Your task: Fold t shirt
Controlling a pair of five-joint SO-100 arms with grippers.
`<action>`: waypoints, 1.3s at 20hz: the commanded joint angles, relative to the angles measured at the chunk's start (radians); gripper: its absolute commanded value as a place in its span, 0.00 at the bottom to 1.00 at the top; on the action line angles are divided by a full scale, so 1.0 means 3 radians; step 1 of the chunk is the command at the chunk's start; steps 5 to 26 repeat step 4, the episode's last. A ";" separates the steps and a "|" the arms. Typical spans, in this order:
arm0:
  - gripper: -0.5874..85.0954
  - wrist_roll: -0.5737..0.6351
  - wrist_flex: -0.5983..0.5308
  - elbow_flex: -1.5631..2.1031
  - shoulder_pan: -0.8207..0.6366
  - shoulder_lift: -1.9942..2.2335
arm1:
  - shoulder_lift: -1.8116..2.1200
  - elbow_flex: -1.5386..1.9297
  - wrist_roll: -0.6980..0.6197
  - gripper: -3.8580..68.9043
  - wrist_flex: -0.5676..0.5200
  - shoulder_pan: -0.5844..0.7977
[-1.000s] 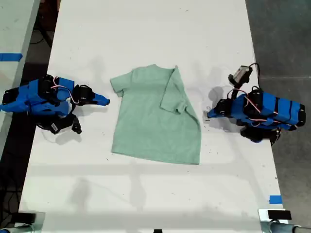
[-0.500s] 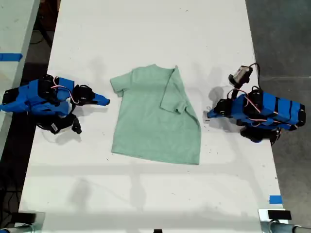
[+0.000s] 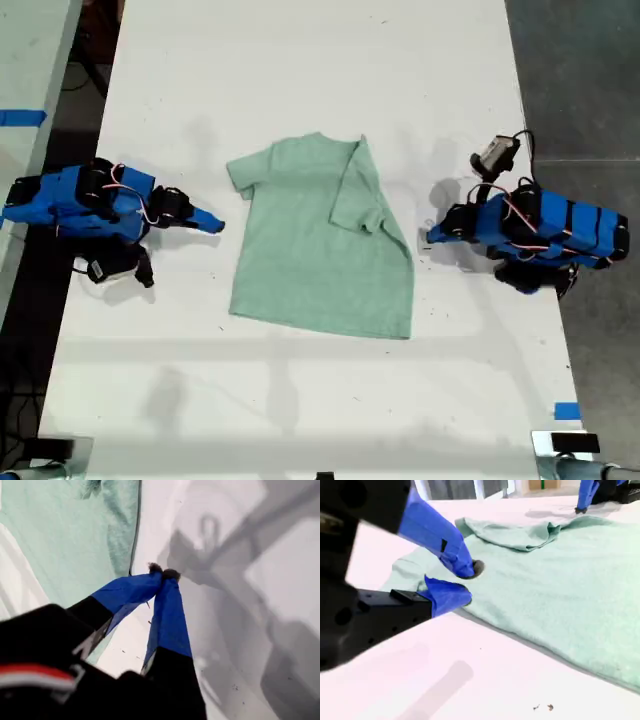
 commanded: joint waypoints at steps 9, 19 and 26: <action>0.07 -0.0476 0.0051 -0.0031 -0.0031 0.0026 | 0.0031 0.0097 0.0036 0.06 0.0010 -0.0026; 0.07 -0.0476 0.0051 -0.0031 -0.0031 0.0026 | 0.0031 0.0097 0.0036 0.06 0.0010 -0.0026; 0.07 -0.0476 0.0051 -0.0031 -0.0031 0.0026 | 0.0031 0.0097 0.0036 0.06 0.0010 -0.0026</action>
